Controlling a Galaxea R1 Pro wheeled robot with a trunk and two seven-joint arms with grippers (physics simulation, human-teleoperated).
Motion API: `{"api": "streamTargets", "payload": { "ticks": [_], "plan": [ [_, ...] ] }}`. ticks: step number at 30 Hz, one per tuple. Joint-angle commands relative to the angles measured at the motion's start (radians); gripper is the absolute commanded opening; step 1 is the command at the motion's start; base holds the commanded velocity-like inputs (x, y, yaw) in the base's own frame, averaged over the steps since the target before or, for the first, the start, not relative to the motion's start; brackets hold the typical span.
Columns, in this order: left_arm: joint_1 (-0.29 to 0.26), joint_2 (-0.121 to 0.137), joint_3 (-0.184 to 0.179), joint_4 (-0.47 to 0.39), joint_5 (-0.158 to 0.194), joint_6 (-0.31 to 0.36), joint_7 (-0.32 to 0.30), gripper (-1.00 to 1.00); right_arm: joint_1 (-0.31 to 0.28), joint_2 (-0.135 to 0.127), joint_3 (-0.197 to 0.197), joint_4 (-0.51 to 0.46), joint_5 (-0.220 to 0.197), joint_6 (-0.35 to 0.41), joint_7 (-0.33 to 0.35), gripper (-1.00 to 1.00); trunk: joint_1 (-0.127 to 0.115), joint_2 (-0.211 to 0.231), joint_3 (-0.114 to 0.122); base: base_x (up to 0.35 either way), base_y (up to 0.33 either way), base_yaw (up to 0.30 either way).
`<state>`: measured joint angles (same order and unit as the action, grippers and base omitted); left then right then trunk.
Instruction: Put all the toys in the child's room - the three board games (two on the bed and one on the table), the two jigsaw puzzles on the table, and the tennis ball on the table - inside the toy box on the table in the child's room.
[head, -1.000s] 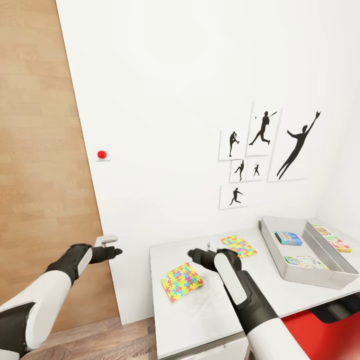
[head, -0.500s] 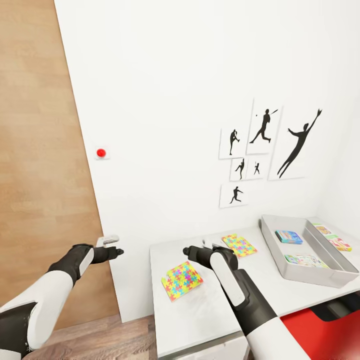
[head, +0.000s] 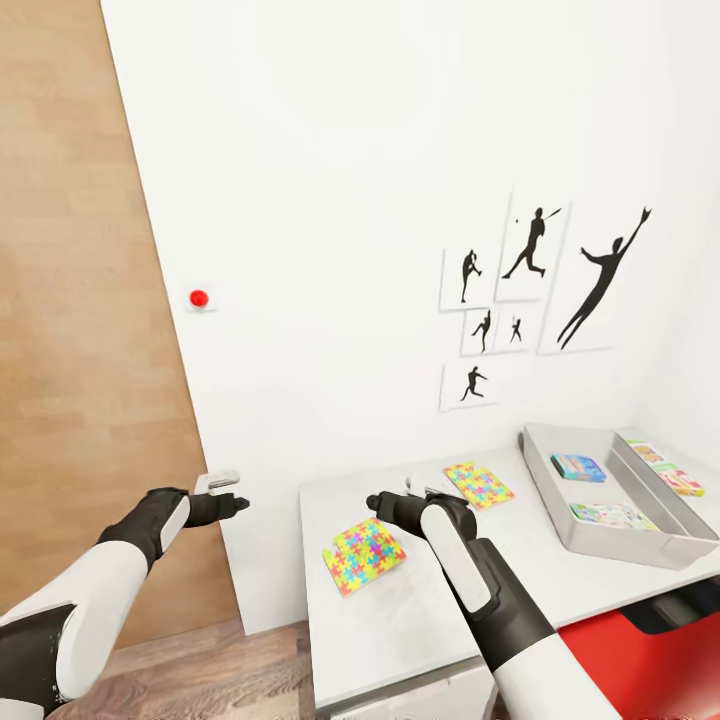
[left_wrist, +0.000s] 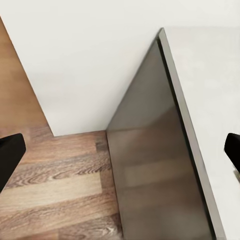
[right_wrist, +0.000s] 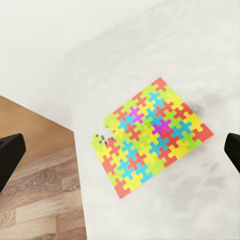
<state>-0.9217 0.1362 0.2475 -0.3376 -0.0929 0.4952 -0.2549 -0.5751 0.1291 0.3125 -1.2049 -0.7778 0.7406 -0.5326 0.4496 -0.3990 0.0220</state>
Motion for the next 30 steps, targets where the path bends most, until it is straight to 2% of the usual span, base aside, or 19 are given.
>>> {"api": "streamTargets", "payload": {
  "ticks": [1,30],
  "plan": [
    [0.0,-0.001,0.008,-0.001,-0.01,0.005,-0.007,1.0,0.0,0.0,0.001,-0.001,-0.01,0.0,-0.01,1.0,0.0,-0.001,-0.002,0.0,0.0,0.0],
    [-0.002,-0.021,0.007,-0.009,-0.01,0.007,-0.016,1.0,0.009,-0.005,0.002,-0.06,-0.012,0.002,-0.01,1.0,0.0,-0.001,-0.05,0.0,0.0,0.0]
  ]
}}
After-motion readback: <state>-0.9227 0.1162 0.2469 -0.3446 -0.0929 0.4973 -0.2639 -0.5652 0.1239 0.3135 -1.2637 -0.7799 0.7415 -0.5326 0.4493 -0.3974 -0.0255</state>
